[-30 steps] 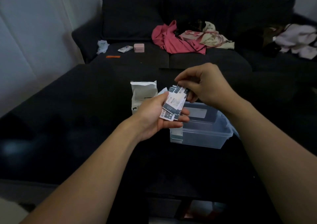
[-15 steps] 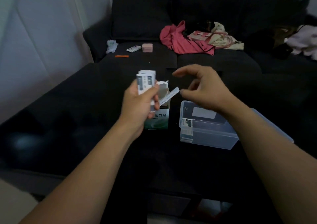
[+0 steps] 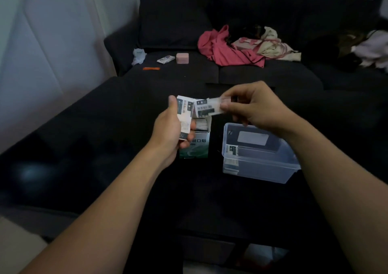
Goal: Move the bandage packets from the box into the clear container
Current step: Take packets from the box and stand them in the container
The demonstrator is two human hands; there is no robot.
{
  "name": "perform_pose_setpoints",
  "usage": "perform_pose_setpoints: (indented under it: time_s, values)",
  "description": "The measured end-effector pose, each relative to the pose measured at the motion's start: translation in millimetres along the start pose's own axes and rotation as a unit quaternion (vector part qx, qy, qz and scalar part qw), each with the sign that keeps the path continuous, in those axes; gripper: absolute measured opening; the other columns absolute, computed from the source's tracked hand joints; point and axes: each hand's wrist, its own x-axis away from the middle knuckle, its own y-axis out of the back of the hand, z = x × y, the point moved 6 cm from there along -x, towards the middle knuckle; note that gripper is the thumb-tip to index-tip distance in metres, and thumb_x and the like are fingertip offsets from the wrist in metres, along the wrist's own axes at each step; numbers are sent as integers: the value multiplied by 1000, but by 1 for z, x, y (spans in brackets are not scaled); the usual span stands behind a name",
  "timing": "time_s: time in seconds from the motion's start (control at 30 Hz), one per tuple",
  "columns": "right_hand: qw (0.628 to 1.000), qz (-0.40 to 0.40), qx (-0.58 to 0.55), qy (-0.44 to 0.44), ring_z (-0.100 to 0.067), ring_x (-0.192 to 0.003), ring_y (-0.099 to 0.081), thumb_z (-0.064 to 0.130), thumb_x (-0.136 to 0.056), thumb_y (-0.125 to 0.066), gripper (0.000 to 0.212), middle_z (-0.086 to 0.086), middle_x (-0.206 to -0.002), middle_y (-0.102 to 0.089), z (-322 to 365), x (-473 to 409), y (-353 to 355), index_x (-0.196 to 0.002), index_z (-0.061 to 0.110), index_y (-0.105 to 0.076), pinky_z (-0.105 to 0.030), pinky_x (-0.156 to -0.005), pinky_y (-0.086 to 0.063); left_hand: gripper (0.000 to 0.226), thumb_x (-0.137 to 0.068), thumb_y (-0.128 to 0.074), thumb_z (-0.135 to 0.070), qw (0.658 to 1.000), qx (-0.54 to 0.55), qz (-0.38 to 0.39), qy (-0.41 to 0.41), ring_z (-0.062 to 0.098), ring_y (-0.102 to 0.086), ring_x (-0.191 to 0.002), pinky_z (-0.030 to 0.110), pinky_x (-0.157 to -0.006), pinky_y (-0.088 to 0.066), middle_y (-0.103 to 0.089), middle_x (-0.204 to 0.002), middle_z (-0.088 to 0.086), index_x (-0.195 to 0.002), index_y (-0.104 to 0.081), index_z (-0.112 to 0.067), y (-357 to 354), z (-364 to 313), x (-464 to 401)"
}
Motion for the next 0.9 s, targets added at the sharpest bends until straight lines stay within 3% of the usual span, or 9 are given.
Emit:
perform_pose_setpoints:
  time_s: [0.07, 0.17, 0.33, 0.43, 0.57, 0.7, 0.77, 0.9]
  values:
    - [997, 24, -62, -29, -10, -53, -55, 7, -85, -74, 16, -10, -73, -70, -5, 6, 4, -101, 8, -72, -21, -44, -44, 54, -110, -29, -45, 1000, 23, 10, 18, 14, -44, -40, 18, -32, -23, -62, -58, 5, -91, -66, -11, -10, 2, 2]
    - [989, 48, -126, -61, -11, -52, -53, 9, -77, -79, 25, -9, -74, -71, -15, 12, 7, -100, 8, -70, -20, -42, -40, 40, -109, -36, -36, 997, 19, 53, 51, 14, -49, -41, 18, -31, -27, -66, -65, 7, -101, -64, -9, -27, 8, 6]
    - [994, 64, -66, -64, -15, -63, -56, 3, -88, -70, 26, -14, -82, -69, -14, 19, 14, -112, 12, -73, -21, -53, -50, 41, -109, -36, -40, 987, -23, 109, 119, 16, -57, -49, 21, -37, -36, -68, -67, 7, -106, -66, -13, -52, 20, 14]
    - [997, 44, -33, -55, -14, -66, -58, 4, -95, -63, 20, -18, -89, -72, -12, 21, 16, -109, 13, -73, -21, -58, -52, 43, -109, -35, -42, 986, -38, 99, 128, 14, -60, -49, 22, -37, -40, -70, -70, 7, -111, -65, -12, -58, 26, 11]
    - [987, -65, -101, -110, -12, -61, -59, 8, -95, -64, 10, -17, -87, -72, -22, 23, 28, -98, 10, -73, -17, -53, -51, 56, -106, -29, -56, 993, 23, 69, 93, 12, -51, -46, 21, -36, -36, -62, -62, 3, -98, -66, -15, -64, 26, 2]
    - [911, -148, -315, -222, -16, -68, -73, 6, -96, -63, 5, -15, -89, -72, -36, 30, 20, -97, 4, -67, -22, -59, -60, 49, -100, -41, -61, 997, 42, 70, 12, 9, -48, -48, 20, -39, -35, -56, -62, -2, -93, -62, -17, -66, 14, 0]
    - [889, -140, -355, -253, -20, -71, -74, 5, -94, -65, 7, -16, -91, -73, -36, 33, 7, -98, -1, -68, -26, -62, -62, 31, -99, -57, -48, 997, 20, 75, -30, 8, -49, -52, 19, -41, -37, -57, -65, -5, -96, -60, -17, -67, 13, -2]
    - [929, -37, -233, -284, -13, -62, -65, 20, -89, -74, 20, -9, -77, -72, -34, 41, -12, -96, 2, -73, -24, -57, -59, 11, -98, -65, -26, 993, -18, 58, -102, 11, -55, -58, 21, -40, -40, -64, -77, 0, -100, -59, -18, -66, 11, -3]
